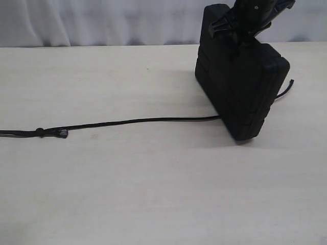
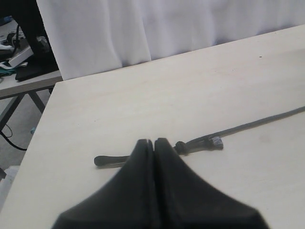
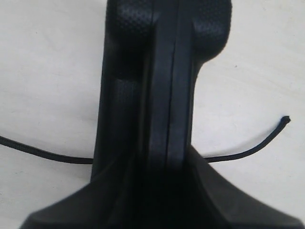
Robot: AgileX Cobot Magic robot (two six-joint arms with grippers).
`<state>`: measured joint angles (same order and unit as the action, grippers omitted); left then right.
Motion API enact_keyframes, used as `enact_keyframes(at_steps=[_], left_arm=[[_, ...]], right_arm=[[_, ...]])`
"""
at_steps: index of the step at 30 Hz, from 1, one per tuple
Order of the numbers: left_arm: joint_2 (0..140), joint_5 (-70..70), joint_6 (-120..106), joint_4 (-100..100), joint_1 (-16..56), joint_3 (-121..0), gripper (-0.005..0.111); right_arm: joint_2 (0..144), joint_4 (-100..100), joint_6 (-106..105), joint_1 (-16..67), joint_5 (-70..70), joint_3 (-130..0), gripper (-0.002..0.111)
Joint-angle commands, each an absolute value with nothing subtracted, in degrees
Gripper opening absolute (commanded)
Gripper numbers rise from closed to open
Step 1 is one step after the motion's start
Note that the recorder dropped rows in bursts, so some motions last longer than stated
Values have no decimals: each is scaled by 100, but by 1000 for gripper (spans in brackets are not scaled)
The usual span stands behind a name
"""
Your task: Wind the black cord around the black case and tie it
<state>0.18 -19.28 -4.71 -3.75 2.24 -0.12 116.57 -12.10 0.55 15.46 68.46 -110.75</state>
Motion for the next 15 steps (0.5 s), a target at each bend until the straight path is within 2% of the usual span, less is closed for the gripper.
enact_keyframes(at_steps=[1,6,15], left_arm=[[0,-1852,-476,-337,268,0,0],[0,-1852,-476,-337,268,0,0],[0,-1852,-476,-337,268,0,0]], right_arm=[[11716,-1155,-69,1513,6996,-10997,20],[11716,-1155,-168,1513,6996,-10997,26],[11664,-1155,-168,1513,6996,-10997,26]])
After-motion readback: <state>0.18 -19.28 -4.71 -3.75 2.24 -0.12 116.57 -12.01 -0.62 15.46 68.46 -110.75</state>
